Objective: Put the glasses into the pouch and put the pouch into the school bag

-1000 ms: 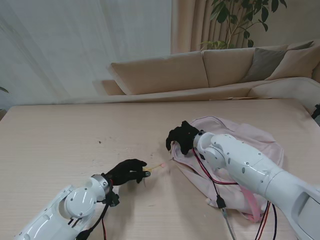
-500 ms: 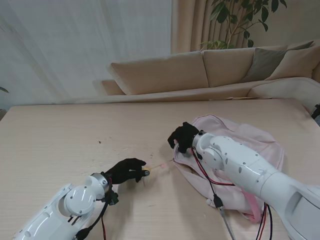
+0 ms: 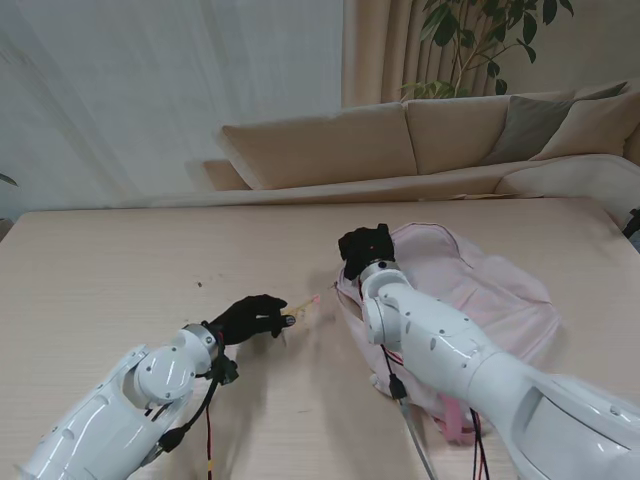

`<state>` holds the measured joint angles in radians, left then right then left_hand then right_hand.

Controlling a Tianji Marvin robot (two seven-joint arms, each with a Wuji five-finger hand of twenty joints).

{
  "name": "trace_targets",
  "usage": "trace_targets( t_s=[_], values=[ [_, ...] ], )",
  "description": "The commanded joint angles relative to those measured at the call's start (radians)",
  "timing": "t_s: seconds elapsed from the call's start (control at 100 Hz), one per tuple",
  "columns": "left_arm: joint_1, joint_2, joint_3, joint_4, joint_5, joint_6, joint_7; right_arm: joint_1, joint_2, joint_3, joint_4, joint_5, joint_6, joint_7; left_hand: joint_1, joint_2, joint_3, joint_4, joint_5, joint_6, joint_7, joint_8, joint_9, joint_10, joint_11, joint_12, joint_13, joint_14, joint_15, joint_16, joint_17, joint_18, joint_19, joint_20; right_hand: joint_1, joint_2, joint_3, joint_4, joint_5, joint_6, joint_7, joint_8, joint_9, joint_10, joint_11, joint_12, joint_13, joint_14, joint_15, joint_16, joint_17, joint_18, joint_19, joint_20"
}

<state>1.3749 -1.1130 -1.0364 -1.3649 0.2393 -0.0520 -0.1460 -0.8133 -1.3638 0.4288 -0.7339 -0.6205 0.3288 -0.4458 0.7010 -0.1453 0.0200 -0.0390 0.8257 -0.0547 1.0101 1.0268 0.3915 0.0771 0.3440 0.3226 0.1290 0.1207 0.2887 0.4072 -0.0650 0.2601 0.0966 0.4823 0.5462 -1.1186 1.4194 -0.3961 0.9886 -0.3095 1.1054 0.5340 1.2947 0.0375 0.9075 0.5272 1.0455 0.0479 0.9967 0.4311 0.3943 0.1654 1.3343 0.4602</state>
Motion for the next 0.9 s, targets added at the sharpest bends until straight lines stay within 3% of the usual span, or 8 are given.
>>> trace_targets(
  t_s=[0.0,0.19,0.34,0.55,0.89],
  values=[
    [-0.007,-0.015,0.006,-0.001,-0.014,0.004,-0.008,0.005,-0.039,0.008,0.036,0.014,0.003,0.0,0.0,0.006,-0.021,0.024,-0.005,-0.027,0.008,0.014,-0.028,-0.011,-0.003,0.009,-0.026,-0.016,-0.018,0.001,-0.011,0.01,0.007,0.01,0.041,0.017,0.116,-0.006,0.045,0.017,0.026,0.002,0.107,0.132,0.092,0.077,0.09,0.036,0.053,0.001,0.002,0.011,0.039,0.033],
    [0.0,-0.015,0.03,-0.019,-0.045,0.008,-0.024,0.021,-0.11,0.02,0.159,0.079,0.081,-0.08,0.0,0.009,-0.022,0.024,0.051,-0.009,0.027,0.014,-0.023,-0.014,0.001,0.009,-0.026,-0.015,-0.016,0.002,-0.012,0.01,0.008,0.012,0.052,0.019,0.111,-0.001,0.049,0.029,0.03,0.002,0.108,0.144,0.091,0.081,0.088,0.049,0.057,-0.006,-0.003,0.021,0.045,0.036],
    [0.019,-0.012,0.046,-0.043,-0.049,0.019,-0.034,0.035,-0.139,0.02,0.224,0.104,0.101,-0.105,0.004,0.01,-0.021,0.024,0.059,-0.002,0.025,0.007,-0.022,-0.01,0.002,0.009,-0.027,-0.014,-0.016,0.003,-0.012,0.009,0.008,0.012,0.055,0.017,0.11,0.001,0.054,0.031,0.032,0.001,0.11,0.147,0.092,0.081,0.091,0.053,0.063,-0.009,-0.004,0.024,0.048,0.039],
    [0.113,0.0,0.034,-0.135,-0.052,0.019,-0.045,0.044,-0.157,0.013,0.268,0.111,0.127,-0.125,0.012,0.016,-0.019,0.024,0.071,0.002,0.032,0.006,-0.013,-0.009,0.005,0.009,-0.025,-0.012,-0.014,0.003,-0.011,0.008,0.009,0.014,0.056,0.011,0.111,0.0,0.06,0.035,0.035,0.003,0.119,0.15,0.094,0.08,0.098,0.056,0.068,-0.015,0.006,0.023,0.055,0.042],
    [0.248,0.02,0.02,-0.255,-0.097,-0.01,-0.085,0.04,-0.159,0.017,0.273,0.108,0.16,-0.135,0.026,0.035,-0.018,0.024,0.076,-0.002,0.029,0.002,0.005,-0.003,-0.001,0.007,-0.015,-0.005,-0.016,0.0,-0.007,0.014,0.009,0.013,0.056,-0.002,0.114,-0.004,0.069,0.045,0.035,-0.002,0.133,0.15,0.087,0.076,0.112,0.056,0.068,-0.024,0.024,0.012,0.061,0.044]
  ],
)
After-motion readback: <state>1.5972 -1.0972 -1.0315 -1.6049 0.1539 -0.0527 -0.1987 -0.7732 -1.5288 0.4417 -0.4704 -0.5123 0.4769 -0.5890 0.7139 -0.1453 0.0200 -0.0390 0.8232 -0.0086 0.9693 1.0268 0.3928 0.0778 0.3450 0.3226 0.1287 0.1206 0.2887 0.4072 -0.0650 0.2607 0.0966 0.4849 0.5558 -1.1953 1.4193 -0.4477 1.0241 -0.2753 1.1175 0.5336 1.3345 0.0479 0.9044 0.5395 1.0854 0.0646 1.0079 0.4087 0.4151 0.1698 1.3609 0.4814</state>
